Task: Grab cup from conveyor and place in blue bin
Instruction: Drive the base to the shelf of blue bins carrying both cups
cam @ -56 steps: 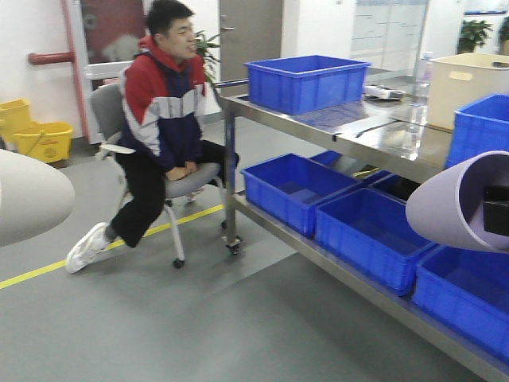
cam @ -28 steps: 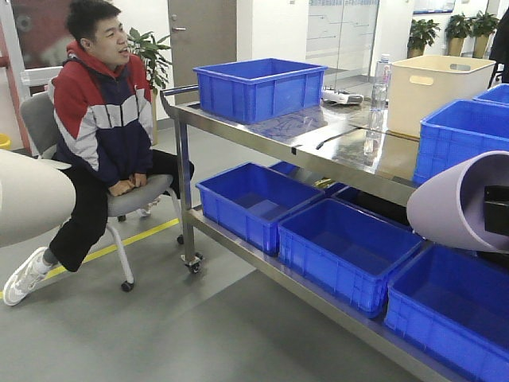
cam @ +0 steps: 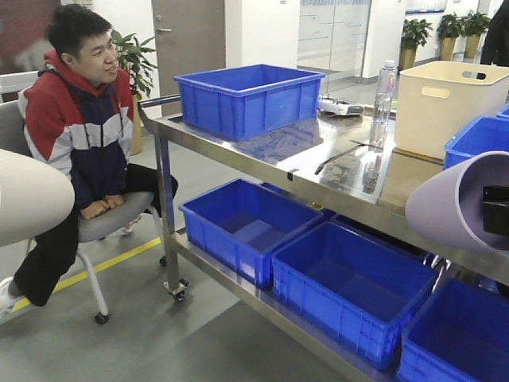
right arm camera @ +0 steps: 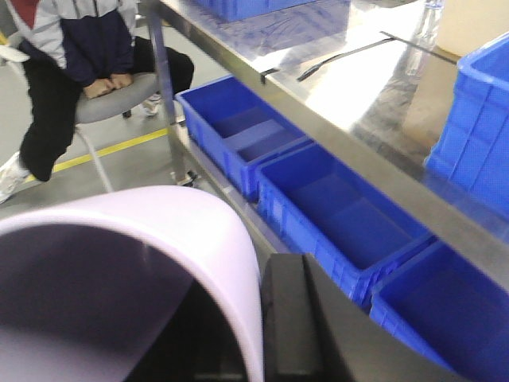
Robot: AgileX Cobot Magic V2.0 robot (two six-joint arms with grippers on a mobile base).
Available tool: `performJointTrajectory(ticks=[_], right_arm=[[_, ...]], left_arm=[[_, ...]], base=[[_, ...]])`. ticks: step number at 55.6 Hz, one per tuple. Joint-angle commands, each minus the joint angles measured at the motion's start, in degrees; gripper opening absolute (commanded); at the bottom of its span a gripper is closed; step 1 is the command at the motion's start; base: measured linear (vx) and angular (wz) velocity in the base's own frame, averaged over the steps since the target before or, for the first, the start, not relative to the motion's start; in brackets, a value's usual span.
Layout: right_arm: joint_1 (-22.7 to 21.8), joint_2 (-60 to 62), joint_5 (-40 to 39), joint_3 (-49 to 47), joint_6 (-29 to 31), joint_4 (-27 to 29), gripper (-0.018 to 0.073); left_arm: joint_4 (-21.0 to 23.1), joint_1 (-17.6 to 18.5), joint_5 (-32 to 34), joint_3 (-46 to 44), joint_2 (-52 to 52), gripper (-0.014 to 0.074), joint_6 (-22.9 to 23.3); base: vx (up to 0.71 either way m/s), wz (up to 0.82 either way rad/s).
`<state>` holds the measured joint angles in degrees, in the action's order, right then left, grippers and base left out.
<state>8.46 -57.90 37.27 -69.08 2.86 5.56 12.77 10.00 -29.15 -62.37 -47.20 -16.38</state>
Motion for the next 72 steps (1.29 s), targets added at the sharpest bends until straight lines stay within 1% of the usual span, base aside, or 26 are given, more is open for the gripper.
performJointTrajectory(ticks=[1,22,54,72], right_arm=[[0.00,0.94,-5.15,-1.72,0.22,-0.18,-0.0009],[0.00,0.94,-5.15,-1.72,0.22,-0.18,-0.0009],[0.00,0.94,-5.15,-1.72,0.22,-0.18,-0.0009],[0.00,0.94,-5.15,-1.72,0.22,-0.18,-0.0009]], left_arm=[[0.83,0.34,5.21,-1.56,0.13,-0.0007,0.23],[0.83,0.34,5.21,-1.56,0.13,-0.0007,0.23],[0.83,0.34,5.21,-1.56,0.13,-0.0006,0.23],[0.83,0.34,5.21,-1.56,0.13,-0.0006,0.23]], base=[[0.39,-0.11],[0.40,-0.25],[0.40,-0.58],[0.28,-0.39]])
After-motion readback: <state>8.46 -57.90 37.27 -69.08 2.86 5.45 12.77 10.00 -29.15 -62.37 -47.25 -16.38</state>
